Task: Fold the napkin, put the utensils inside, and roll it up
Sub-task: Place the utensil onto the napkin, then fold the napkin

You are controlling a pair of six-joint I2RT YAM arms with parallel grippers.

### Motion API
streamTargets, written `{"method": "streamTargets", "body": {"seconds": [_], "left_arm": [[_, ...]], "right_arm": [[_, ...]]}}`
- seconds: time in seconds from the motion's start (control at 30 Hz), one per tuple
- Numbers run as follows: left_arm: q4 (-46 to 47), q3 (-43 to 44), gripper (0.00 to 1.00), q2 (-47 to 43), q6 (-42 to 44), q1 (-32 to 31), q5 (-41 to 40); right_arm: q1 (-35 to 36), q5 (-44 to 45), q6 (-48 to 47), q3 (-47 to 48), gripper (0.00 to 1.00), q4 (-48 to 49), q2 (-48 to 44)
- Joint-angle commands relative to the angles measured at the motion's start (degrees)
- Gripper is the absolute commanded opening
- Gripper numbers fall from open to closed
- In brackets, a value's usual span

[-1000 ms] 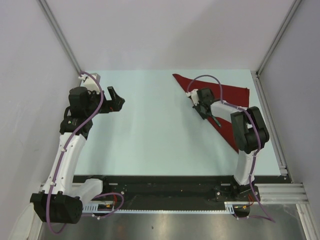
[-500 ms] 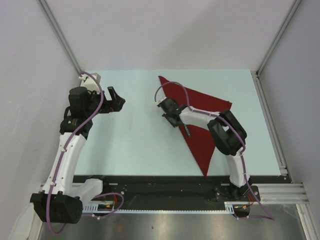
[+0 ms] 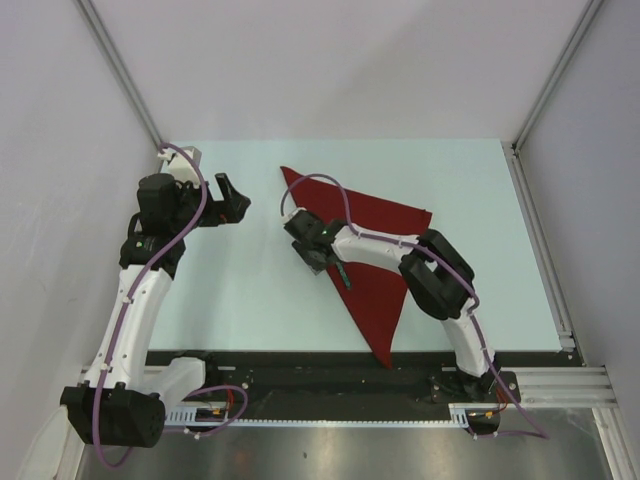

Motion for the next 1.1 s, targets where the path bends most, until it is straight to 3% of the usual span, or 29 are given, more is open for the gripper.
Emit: {"method": "streamTargets", "body": {"seconds": [0.0, 0.17, 0.23, 0.37, 0.57, 0.93, 1.07], "left_arm": [[2.87, -0.81, 1.00, -0.14, -1.38, 0.64, 1.15], [3.22, -1.07, 1.00, 1.18, -1.90, 0.55, 1.86], [3.40, -1.16, 1.00, 1.71, -2.08, 0.55, 2.47], [3.57, -1.34, 1.00, 2.85, -2.52, 0.55, 3.18], [4.01, -1.60, 1.00, 3.73, -3.05, 0.55, 4.23], [4.63, -1.95, 1.00, 3.99, -3.66, 0.55, 5.90], [4.71, -1.95, 1.00, 3.82, -3.75, 0.55, 6.08]], "right_arm": [[0.51, 0.65, 6.30, -6.10, 0.52, -3.28, -12.48], [5.42, 3.63, 18.25, -17.98, 0.55, -8.09, -24.43], [10.86, 6.97, 24.48, -21.33, 0.56, -10.74, -25.94], [18.95, 11.98, 36.25, -22.13, 0.57, -21.88, -23.94], [25.90, 13.74, 49.71, -25.55, 0.57, -28.23, -22.61], [29.42, 11.55, 55.36, -29.51, 0.56, -27.98, -20.76], [29.95, 9.88, 56.15, -31.01, 0.44, -26.92, -21.38]]}}
